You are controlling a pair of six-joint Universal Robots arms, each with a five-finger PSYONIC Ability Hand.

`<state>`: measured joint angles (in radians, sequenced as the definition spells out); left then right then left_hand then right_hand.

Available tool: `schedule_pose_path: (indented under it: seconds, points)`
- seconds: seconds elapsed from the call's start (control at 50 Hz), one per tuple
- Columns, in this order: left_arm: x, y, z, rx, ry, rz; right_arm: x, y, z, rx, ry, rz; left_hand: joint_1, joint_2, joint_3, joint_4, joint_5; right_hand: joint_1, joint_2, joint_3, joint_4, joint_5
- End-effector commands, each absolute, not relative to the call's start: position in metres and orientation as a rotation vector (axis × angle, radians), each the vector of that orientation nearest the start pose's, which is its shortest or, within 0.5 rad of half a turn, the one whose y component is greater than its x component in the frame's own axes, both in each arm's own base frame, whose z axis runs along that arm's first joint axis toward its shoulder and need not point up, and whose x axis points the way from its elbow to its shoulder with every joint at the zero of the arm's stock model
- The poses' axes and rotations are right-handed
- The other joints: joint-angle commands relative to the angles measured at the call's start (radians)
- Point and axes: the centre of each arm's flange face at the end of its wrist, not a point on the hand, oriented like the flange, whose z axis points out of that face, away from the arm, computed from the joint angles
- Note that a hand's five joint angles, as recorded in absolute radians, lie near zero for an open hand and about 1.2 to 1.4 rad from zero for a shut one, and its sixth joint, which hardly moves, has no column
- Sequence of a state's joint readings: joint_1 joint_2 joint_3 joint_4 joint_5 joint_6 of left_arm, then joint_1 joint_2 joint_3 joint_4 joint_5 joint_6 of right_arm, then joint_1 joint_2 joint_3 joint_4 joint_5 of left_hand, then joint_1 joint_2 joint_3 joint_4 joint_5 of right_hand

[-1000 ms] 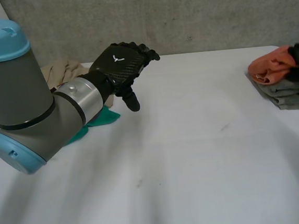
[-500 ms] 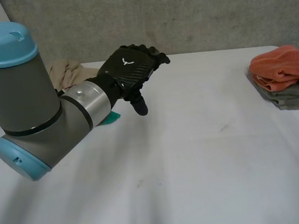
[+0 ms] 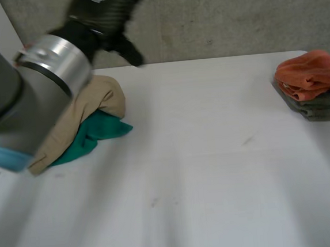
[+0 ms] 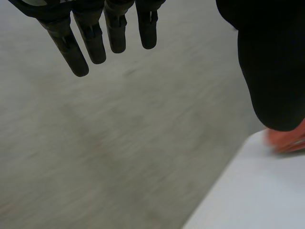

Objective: Fold the laundry.

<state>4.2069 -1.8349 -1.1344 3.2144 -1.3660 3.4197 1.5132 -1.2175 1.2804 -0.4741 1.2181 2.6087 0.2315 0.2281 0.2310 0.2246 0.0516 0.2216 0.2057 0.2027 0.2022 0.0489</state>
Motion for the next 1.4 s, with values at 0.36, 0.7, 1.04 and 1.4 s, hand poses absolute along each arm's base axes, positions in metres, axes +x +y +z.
schedule_pose_path:
  seconds: [0.36,0.7,1.04,1.4]
  points:
    - [-0.182,-0.469,0.146,1.166,1.963,-1.953,0.223,-0.309,0.175,-1.349,1.950,-2.055,0.046,0.050,0.047,0.053,0.052,-0.047,-0.031,-0.028,-0.028,-0.049]
    - [-0.227,-0.430,0.259,0.945,1.771,-2.188,0.210,-0.311,0.172,-1.319,2.016,-2.069,1.165,1.168,1.165,1.172,1.170,-0.047,-0.031,-0.028,-0.028,-0.049]
    - [-0.375,-0.253,0.237,1.282,2.205,-2.422,0.202,-0.309,0.192,-1.249,2.083,-2.147,1.165,1.168,1.165,1.172,1.170,-0.047,-0.031,-0.028,-0.028,-0.049]
    - [-0.346,-0.269,0.261,1.170,2.186,-2.404,0.198,-0.289,0.212,-0.961,2.269,-1.885,0.008,0.012,0.009,0.015,0.014,-0.047,-0.031,-0.028,-0.028,-0.049]
